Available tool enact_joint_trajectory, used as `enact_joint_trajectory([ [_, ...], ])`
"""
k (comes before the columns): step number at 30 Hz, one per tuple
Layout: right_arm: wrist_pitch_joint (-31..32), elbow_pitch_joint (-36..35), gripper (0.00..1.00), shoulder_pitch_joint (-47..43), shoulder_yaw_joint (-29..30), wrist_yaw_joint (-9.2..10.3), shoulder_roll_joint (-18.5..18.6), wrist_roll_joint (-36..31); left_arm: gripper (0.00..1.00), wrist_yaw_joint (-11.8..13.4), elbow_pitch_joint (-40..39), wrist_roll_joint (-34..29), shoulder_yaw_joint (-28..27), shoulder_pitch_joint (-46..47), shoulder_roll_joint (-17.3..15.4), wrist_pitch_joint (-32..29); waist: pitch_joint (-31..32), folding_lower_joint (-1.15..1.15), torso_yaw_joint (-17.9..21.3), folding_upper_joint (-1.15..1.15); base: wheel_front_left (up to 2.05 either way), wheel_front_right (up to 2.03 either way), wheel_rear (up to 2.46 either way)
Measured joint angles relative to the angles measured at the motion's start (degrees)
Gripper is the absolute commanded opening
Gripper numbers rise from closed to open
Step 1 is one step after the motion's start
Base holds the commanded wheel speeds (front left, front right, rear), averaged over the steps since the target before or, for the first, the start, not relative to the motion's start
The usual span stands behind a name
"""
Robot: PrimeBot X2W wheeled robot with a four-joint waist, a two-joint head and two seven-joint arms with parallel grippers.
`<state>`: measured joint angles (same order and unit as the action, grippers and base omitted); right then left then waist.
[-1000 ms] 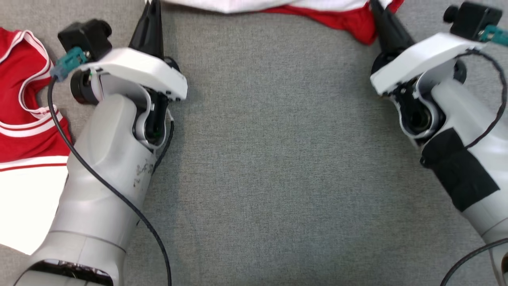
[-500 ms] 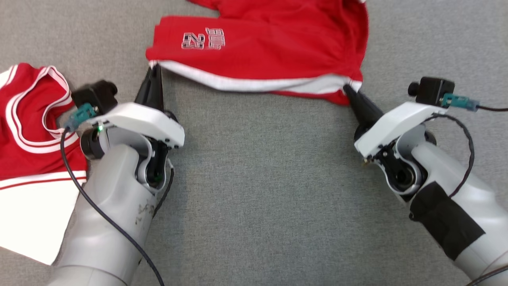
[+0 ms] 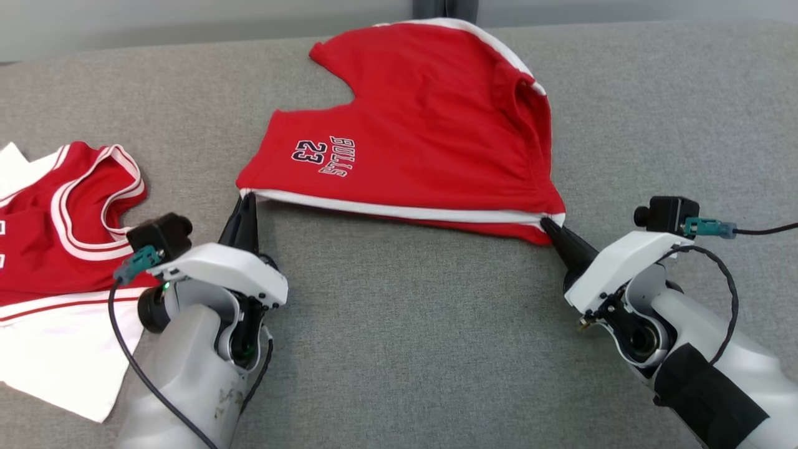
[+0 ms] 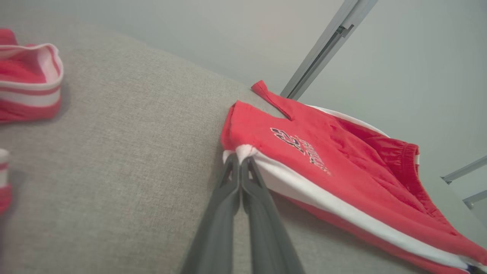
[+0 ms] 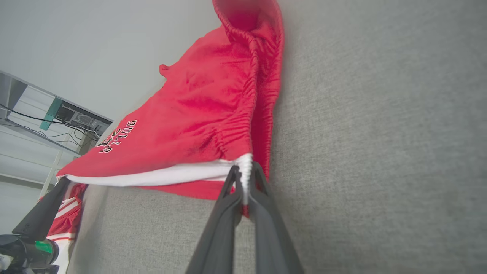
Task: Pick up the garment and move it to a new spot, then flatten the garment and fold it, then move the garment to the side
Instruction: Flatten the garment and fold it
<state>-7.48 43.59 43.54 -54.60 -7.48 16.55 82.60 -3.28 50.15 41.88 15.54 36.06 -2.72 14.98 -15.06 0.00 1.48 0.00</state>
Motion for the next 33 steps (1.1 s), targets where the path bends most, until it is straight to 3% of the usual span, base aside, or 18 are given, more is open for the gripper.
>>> enact_joint_trajectory([
  [15, 2.8, -2.1, 0.00, -4.7, -7.0, 0.00, 3.1, -1.7, 0.00, 0.3, -5.9, -2.5, -2.3, -8.7, 0.0, 0.0, 4.8, 0.00, -1.3, 0.00, 0.00, 0.00, 0.00],
  [24, 3.3, -6.7, 0.00, -7.8, -8.9, -0.01, 6.4, -0.8, 0.00, 0.3, -7.6, -8.7, -2.7, -12.8, 0.0, 0.0, 6.6, 0.00, -1.3, 0.00, 0.00, 0.00, 0.00],
  [33, 3.4, -11.0, 0.00, -11.1, -10.7, -0.01, 8.7, -0.4, 0.00, 0.1, -10.6, -9.8, -4.0, -18.2, 0.0, 0.0, 9.1, 0.00, -1.3, 0.00, 0.00, 0.00, 0.00],
])
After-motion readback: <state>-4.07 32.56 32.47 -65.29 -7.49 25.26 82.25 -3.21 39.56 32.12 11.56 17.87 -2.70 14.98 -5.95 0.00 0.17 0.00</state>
